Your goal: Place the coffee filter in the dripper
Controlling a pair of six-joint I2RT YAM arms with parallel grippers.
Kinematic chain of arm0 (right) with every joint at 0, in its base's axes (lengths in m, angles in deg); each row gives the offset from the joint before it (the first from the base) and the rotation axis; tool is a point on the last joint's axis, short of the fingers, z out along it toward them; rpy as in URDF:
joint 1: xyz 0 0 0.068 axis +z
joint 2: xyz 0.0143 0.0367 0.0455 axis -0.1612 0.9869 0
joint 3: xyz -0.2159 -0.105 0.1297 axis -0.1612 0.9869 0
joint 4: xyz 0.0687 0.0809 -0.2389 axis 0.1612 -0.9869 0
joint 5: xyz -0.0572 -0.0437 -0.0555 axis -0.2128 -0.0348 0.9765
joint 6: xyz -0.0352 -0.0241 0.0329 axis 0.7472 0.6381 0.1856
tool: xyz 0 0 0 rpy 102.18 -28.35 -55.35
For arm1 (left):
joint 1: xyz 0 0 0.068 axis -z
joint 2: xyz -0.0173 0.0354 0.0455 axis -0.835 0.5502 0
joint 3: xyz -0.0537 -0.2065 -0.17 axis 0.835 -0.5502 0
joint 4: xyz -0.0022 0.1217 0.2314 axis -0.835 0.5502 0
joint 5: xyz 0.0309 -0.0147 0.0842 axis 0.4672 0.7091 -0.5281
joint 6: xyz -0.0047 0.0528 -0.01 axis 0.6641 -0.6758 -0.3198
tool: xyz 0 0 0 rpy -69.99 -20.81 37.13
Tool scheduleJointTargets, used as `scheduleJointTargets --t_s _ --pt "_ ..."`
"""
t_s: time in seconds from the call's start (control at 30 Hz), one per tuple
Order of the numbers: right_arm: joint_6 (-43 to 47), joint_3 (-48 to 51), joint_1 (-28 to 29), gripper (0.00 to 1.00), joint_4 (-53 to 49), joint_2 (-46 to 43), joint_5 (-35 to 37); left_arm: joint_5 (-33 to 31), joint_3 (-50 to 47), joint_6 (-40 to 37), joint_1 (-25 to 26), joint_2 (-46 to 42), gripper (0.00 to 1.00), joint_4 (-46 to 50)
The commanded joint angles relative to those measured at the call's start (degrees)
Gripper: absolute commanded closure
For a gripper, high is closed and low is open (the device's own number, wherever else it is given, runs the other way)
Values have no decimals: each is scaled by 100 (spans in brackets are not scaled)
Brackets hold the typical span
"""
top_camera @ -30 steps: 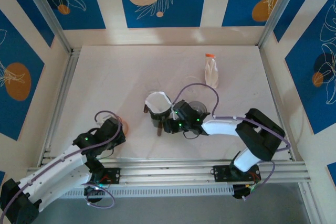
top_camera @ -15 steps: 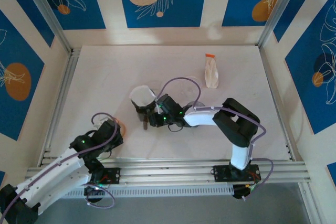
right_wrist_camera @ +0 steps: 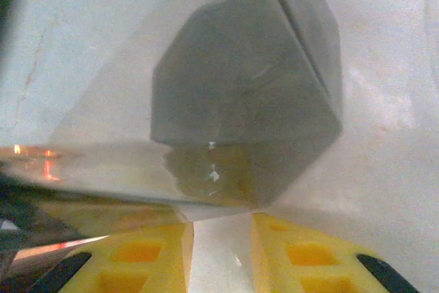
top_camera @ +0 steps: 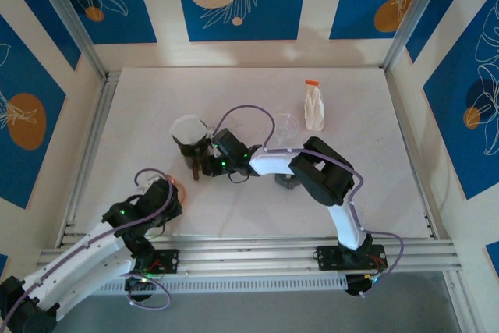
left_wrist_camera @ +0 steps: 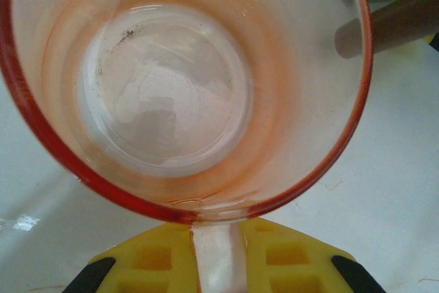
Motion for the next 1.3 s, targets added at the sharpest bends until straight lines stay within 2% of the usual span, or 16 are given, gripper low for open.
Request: scheduleJointTargets --t_s 0.0,0.2,0.53,0.77,1.03,1.13,1.27 --pt "-57 -99 4 69 -206 88 -99 -28 -105 88 51 26 100 276" --pt "-250 644 111 65 48 -419 65 32 -96 19 47 209 100 50" --pt "-679 2436 552 60 140 -2256 1041 88 137 -190 212 729 100 -383" --pt "-851 2984 760 59 -933 -3820 1780 209 528 -95 687 1275 100 -20" --pt "-1099 3353 901 58 -2255 -5495 2509 618 637 109 1194 1025 100 670" --pt "-1173 3455 899 56 -2679 -5987 2779 462 809 72 1571 1285 100 522" --pt "-1259 3496 799 53 -3328 -6621 3165 229 1141 -4 2281 2006 100 -230"
